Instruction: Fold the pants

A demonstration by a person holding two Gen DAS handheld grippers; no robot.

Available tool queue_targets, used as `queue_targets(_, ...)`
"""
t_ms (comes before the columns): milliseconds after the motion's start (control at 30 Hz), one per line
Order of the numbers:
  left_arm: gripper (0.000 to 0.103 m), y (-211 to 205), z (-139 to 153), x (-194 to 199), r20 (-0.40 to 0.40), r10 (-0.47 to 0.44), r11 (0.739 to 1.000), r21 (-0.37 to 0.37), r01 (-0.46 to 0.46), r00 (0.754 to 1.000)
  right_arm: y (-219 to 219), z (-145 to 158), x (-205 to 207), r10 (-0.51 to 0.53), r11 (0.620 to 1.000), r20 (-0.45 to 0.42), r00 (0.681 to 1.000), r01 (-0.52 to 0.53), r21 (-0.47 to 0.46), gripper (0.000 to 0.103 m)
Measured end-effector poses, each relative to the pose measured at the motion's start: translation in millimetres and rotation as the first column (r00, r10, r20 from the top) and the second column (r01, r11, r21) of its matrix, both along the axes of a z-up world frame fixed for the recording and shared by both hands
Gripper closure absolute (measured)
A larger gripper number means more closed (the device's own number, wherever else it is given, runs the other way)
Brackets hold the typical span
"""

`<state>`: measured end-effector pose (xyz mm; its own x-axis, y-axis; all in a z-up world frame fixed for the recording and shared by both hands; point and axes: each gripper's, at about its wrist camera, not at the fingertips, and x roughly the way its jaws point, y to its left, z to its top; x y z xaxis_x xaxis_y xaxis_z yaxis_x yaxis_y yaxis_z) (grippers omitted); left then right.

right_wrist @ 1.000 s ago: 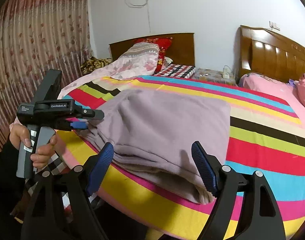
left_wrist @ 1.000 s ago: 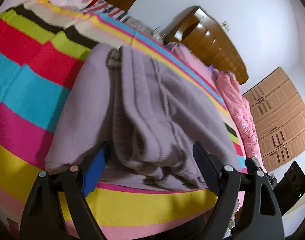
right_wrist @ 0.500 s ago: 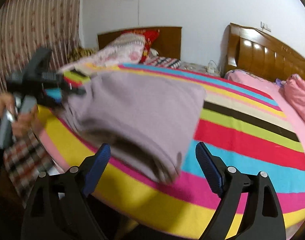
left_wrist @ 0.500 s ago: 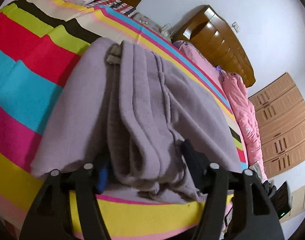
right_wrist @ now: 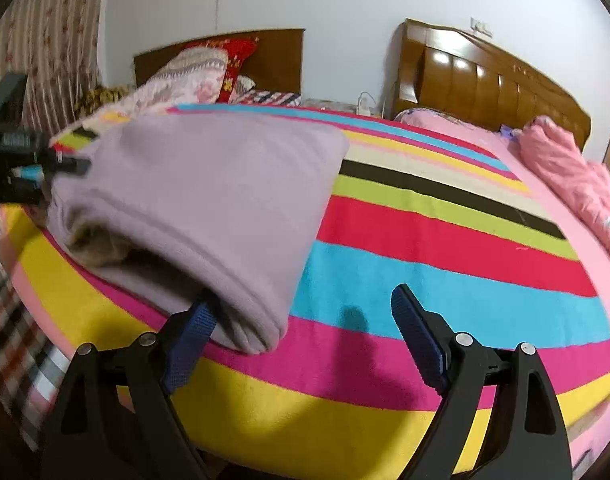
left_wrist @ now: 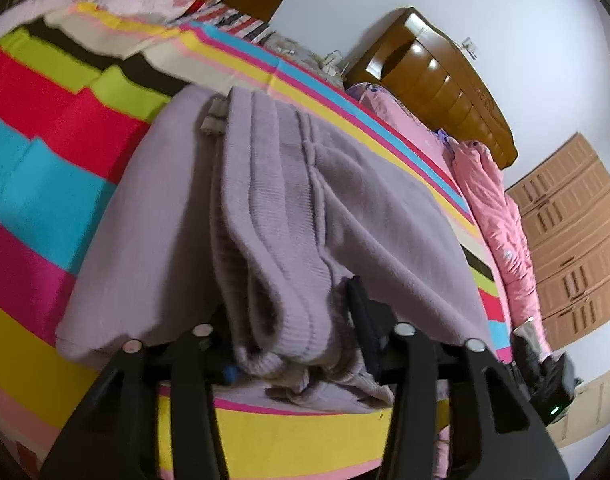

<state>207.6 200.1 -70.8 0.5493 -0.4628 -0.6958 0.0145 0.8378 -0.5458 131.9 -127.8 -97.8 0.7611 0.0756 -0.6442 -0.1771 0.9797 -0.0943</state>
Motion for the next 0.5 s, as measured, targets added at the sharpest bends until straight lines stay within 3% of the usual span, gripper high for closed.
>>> queue_targets(100,0.044,1.0,-2.8,-0.5,0.005,-0.001,1.0,-0.029,0.001,1.0,0.6,-2.0,-2.4,-0.003,1.0,0.023,1.0,0.003,-0.025,0.015)
queue_targets(167,0.044,-3.8,-2.3,-1.8,0.017,-0.003,1.0,0.006,0.003,1.0,-1.4,-2.0,-1.1,-0.019,0.999,0.022,1.0,0.02,-0.03,0.015)
queue_targets(233,0.058,-9.5,-0.3,-4.8,0.038,-0.006,0.998,0.057,0.004,0.999,0.4,-2.4,-1.8,-0.033,0.997,0.039,0.999,0.035,-0.064,0.015)
queue_targets(333,0.073,-8.1,2.9,-6.3,0.044,-0.013,1.0,0.023,0.012,0.999,7.0,-2.4,-4.6,-0.042,0.992,0.071,0.997,0.05,-0.114,0.015)
queue_targets(433,0.077,-12.0,24.3,-3.5,0.069,-0.034,0.999,0.027,0.032,0.997,15.4,-4.0,-5.0,-0.043,0.981,0.102,0.994,0.061,-0.182,0.014)
queue_targets(500,0.078,-19.8,59.6,0.9,0.137,-0.084,0.996,0.034,0.08,0.987,21.4,-4.3,-3.5,-0.045,0.97,0.112,0.993,0.07,-0.235,0.014)
